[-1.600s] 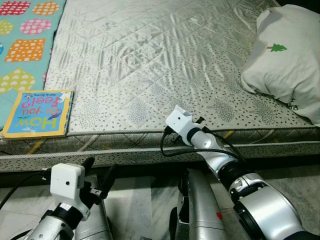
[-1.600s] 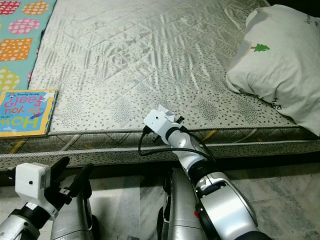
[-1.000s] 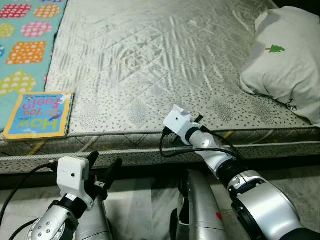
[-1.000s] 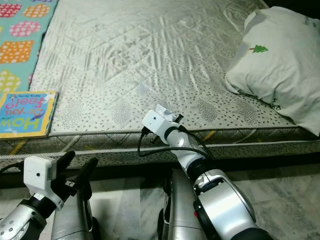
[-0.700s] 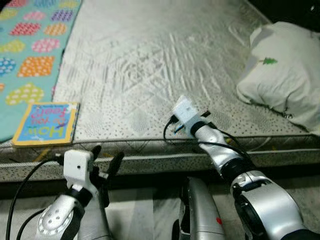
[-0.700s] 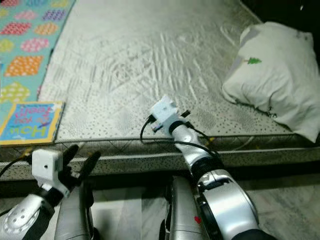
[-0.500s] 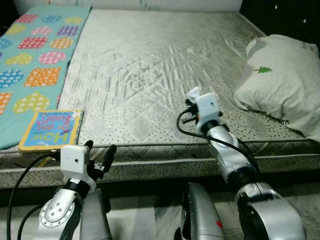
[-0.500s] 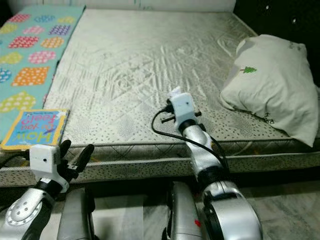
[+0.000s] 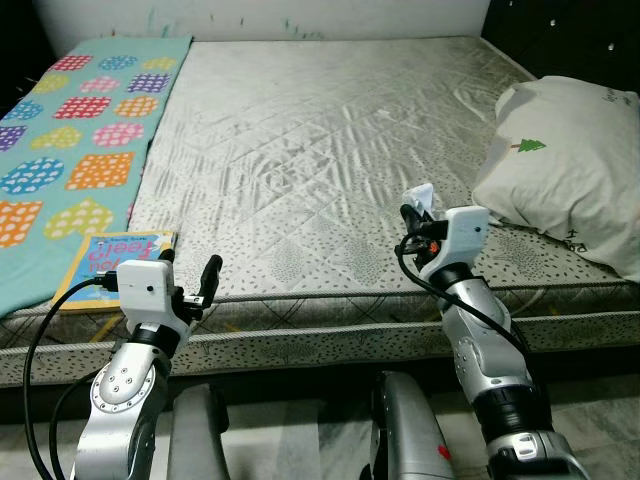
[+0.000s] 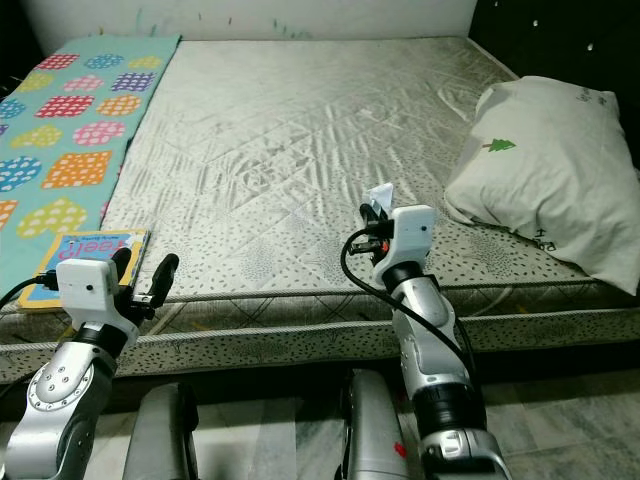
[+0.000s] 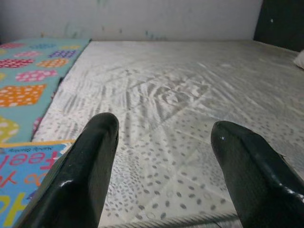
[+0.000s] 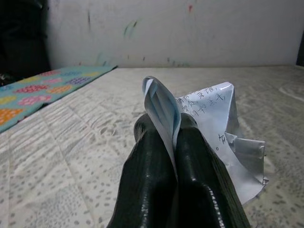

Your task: Clean up the room

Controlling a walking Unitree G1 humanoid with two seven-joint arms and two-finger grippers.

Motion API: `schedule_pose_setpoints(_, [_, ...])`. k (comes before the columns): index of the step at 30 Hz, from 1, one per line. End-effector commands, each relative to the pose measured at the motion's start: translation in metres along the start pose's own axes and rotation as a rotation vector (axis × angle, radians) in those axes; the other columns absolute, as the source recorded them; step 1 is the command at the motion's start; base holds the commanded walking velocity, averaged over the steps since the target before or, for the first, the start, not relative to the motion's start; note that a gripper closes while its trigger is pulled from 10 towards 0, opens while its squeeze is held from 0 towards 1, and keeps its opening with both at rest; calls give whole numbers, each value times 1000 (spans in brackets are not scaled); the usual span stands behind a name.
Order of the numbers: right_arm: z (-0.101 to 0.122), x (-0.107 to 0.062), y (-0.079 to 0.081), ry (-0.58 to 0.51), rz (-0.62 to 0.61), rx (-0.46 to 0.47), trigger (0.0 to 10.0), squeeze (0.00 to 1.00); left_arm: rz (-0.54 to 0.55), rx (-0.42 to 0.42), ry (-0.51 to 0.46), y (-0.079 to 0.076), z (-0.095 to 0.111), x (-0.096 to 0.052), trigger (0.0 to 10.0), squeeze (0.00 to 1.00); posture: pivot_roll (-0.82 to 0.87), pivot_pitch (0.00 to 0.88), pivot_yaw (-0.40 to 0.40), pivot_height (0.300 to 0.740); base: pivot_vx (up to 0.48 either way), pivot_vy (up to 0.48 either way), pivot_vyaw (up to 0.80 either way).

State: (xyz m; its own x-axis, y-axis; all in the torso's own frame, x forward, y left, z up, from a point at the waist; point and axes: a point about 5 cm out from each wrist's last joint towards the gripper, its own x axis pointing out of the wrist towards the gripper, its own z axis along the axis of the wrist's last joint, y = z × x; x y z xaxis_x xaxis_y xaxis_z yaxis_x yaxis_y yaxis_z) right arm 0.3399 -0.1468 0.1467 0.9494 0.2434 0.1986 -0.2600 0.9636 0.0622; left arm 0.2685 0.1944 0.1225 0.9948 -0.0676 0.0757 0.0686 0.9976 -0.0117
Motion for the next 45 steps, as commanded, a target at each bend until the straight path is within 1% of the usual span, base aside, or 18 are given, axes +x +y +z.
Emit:
schedule_pose_setpoints(1, [8, 3, -1, -17, -13, 30, 10000, 0, 12, 6, -23, 4, 3, 5, 10000, 0, -62, 0, -7, 504, 0, 0, 0])
schedule_pose_setpoints(4, [12, 4, 0, -37, -5, 40, 10000, 0, 10, 5, -40, 5, 5, 11, 10000, 0, -59, 0, -4, 504, 0, 0, 0])
schedule_pose_setpoints(7, [21, 9, 7, -80, 23, 65, 10000, 0, 7, 13, -55, 7, 8, 15, 10000, 0, -53, 0, 3, 509, 0, 0, 0])
schedule_pose_setpoints(10, [27, 15, 13, -100, 47, 49, 10000, 0, 12, 16, -61, 10, 9, 17, 10000, 0, -50, 0, 9, 537, 0, 0, 0])
schedule_pose_setpoints(13, [28, 19, 15, -106, 54, 57, 10000, 0, 16, 1, -76, 12, 13, 21, 10000, 0, -45, 0, 10, 561, 0, 0, 0])
schedule_pose_setpoints(16, [31, 23, 15, -117, 58, 56, 10000, 0, 21, 3, -88, 14, 13, 26, 10000, 0, -48, 0, 16, 586, 0, 0, 0])
schedule_pose_setpoints(18, [33, 24, 13, -124, 56, 53, 10000, 0, 18, 0, -90, 13, 13, 28, 10000, 0, -51, 0, 19, 606, 0, 0, 0])
schedule_pose_setpoints(20, [34, 25, 13, -127, 54, 53, 10000, 0, 15, 1, -92, 12, 13, 29, 10000, 0, -50, 0, 20, 611, 0, 0, 0])
schedule_pose_setpoints(23, [34, 26, 12, -129, 52, 49, 10000, 0, 10, 1, -97, 11, 14, 31, 10000, 0, -52, 0, 16, 636, 0, 0, 0])
schedule_pose_setpoints(24, [34, 26, 13, -129, 52, 48, 10000, 0, 13, 1, -98, 12, 14, 32, 10000, 0, -52, 0, 16, 646, 0, 0, 0])
schedule_pose_setpoints(25, [34, 26, 13, -129, 52, 48, 10000, 0, 13, 1, -98, 12, 14, 32, 10000, 0, -52, 0, 16, 646, 0, 0, 0])
schedule_pose_setpoints(28, [31, 23, 12, -126, 49, 48, 10000, 0, 25, 3, -92, 14, 8, 31, 10000, 0, -53, 0, 10, 671, 0, 0, 0])
schedule_pose_setpoints(33, [28, 15, 6, -125, 24, 41, 10000, 0, 23, 8, -72, 16, 1, 29, 10000, 0, -65, 0, 18, 716, 0, 0, 0])
schedule_pose_setpoints(36, [27, 13, 3, -120, 9, 37, 10000, 0, 13, 17, -59, 17, -3, 32, 10000, 0, -79, 0, 25, 736, 0, 0, 0])
schedule_pose_setpoints(39, [27, 11, 1, -115, 5, 26, 10000, 0, 7, 18, -57, 16, -4, 37, 10000, 0, -87, 0, 25, 740, 0, 0, 0])
schedule_pose_setpoints(43, [27, 8, -1, -110, 0, 19, 10000, 0, 2, 17, -59, 13, -3, 38, 10000, 0, -88, 0, 18, 740, 0, 0, 0])
schedule_pose_setpoints(45, [26, 5, -3, -96, -2, 11, 10000, 0, -5, 14, -48, 12, -6, 34, 10000, 0, -84, 0, 13, 740, 0, 0, 0])
